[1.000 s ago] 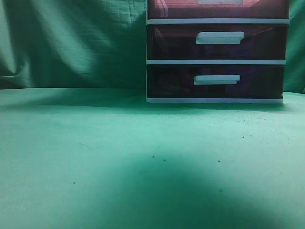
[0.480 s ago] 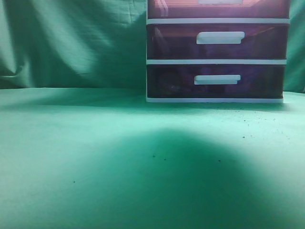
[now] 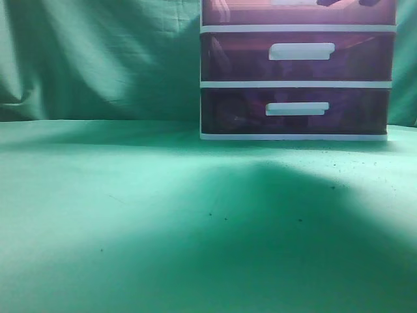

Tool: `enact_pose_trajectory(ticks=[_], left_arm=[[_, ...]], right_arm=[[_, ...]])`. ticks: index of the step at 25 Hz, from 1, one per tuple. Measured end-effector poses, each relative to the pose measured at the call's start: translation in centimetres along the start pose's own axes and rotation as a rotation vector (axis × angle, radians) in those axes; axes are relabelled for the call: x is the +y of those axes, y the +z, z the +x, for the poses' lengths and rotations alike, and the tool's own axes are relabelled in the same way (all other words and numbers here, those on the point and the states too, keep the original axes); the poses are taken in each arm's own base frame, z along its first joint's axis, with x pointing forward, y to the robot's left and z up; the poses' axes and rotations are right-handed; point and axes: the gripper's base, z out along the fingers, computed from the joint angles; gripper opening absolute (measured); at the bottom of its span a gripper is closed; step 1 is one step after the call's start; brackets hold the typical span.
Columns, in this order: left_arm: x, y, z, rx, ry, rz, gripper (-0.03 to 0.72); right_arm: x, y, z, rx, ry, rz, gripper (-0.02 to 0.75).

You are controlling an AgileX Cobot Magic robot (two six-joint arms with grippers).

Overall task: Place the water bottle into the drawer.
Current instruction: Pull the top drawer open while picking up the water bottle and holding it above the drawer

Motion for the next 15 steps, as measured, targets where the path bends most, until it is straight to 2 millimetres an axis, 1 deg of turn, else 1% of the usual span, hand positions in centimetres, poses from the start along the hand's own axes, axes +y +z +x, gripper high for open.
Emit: enact_pose_trajectory(ticks=[6, 12, 15], left_arm=[[0.0, 0.0, 0.0, 0.0, 0.0, 0.0, 0.314], [0.0, 0.0, 0.0, 0.0, 0.0, 0.0, 0.314], [0.0, 0.0, 0.0, 0.0, 0.0, 0.0, 0.314]], right_arm=[[0.7, 1.6, 0.7, -0.008, -0.003, -0.005, 0.44], [0.0, 3.6, 1.3, -0.002, 0.021, 0.024, 0.44], [0.7, 4.8, 1.4, -0.006, 0.026, 0.009, 0.44]])
